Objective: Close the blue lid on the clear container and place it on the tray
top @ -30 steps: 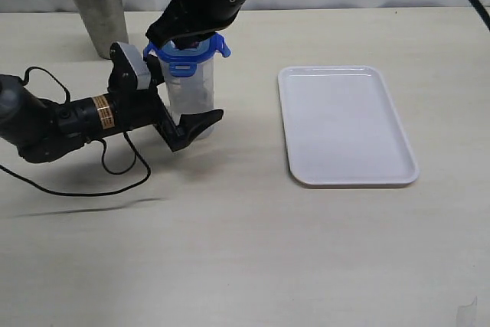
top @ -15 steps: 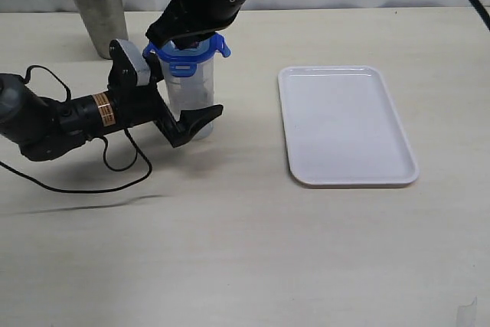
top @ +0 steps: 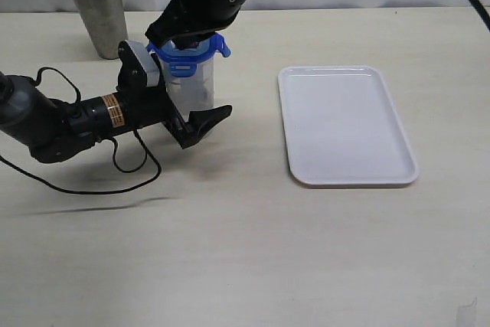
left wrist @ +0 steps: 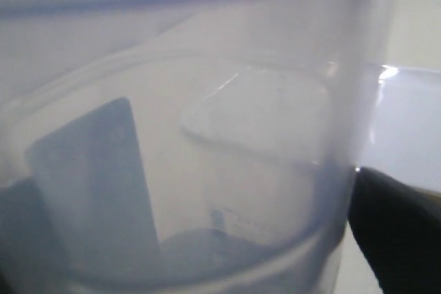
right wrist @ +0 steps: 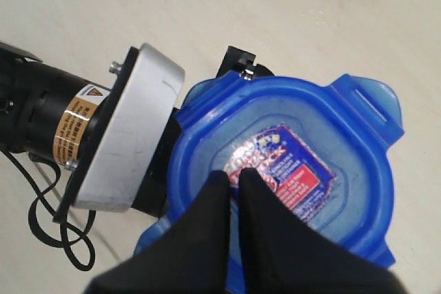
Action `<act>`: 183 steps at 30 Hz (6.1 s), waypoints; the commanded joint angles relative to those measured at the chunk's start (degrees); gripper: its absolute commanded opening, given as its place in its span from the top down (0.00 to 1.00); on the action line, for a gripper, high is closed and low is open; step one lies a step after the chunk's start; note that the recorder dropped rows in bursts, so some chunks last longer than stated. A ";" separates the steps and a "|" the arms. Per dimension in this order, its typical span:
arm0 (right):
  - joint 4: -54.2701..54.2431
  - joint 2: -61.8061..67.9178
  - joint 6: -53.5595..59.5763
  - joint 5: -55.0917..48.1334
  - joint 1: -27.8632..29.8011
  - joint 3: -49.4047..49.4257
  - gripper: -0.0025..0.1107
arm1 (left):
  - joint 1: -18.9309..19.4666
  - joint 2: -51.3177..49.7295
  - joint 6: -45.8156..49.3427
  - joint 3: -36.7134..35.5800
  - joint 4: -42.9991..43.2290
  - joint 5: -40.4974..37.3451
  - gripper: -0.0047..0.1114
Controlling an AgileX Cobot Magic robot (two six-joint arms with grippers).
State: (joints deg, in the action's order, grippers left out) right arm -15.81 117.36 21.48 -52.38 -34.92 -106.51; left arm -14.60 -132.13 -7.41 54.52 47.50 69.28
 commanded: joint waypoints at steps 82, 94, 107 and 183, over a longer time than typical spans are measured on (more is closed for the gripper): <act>16.94 -0.83 -8.58 -17.58 -10.80 -4.30 0.57 | 2.28 1.65 -18.20 5.63 29.74 0.68 0.96; 28.60 1.67 -6.17 -17.58 -14.98 -4.30 0.57 | 2.28 1.65 -18.20 5.63 29.74 0.68 0.96; 42.36 4.00 -7.39 -17.58 -18.53 2.27 0.58 | 2.28 1.65 -18.20 5.63 29.75 0.68 0.96; -28.68 -10.13 -3.08 9.52 6.28 26.74 0.61 | 2.28 1.65 -15.74 5.63 28.25 0.68 0.96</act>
State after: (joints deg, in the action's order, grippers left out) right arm -39.86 105.34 16.65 -46.21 -28.00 -80.03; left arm -11.12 -130.87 -25.41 59.90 74.02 69.26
